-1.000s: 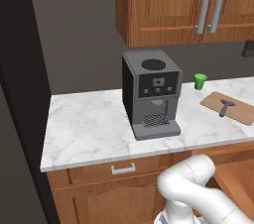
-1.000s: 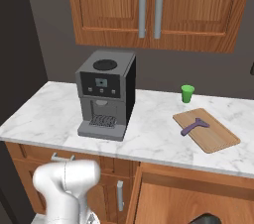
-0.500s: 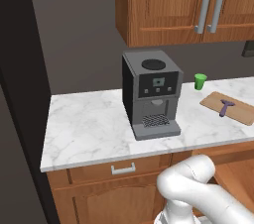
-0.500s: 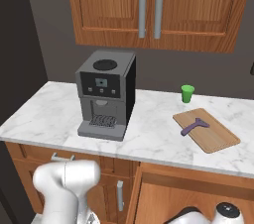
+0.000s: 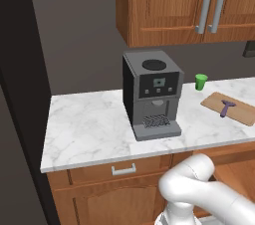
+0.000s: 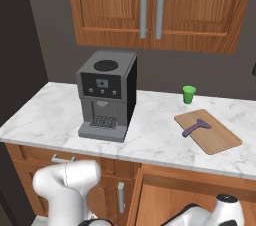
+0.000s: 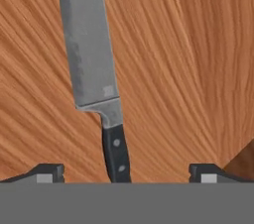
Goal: Open the drawer on the right and place the cutting tools on the cutting board.
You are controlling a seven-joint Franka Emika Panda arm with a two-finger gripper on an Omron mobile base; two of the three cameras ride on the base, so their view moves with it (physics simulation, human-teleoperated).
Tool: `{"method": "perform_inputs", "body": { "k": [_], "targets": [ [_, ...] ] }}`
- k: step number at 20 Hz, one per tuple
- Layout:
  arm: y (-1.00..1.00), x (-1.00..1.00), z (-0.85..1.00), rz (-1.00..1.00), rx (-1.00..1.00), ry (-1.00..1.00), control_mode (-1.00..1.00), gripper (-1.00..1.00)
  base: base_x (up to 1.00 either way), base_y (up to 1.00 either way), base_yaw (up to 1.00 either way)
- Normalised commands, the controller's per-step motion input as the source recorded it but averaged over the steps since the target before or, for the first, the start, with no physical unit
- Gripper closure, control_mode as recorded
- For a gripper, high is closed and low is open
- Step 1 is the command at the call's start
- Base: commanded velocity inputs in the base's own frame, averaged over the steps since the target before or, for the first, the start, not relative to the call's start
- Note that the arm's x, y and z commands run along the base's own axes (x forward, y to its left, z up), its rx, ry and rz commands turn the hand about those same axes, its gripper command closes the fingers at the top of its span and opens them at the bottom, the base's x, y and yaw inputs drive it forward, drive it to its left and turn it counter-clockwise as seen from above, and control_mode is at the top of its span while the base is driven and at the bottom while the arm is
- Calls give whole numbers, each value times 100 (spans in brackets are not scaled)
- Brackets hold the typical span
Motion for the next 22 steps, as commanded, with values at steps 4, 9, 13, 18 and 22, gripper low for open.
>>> {"method": "perform_inputs", "body": {
  "k": [4, 9, 13, 18, 22],
  "targets": [
    [0, -6, 0, 0, 5, 12, -100, -100, 0, 0, 0],
    [0, -17, 0, 0, 12, 10, -100, -100, 0, 0, 0],
    [0, -11, 4, 0, 17, 8, -100, -100, 0, 0, 0],
    [1, 0, 6, 0, 18, 4, -100, -100, 0, 0, 0],
    [3, 5, 2, 2, 17, 0, -100, -100, 0, 0, 0]
  ]
}}
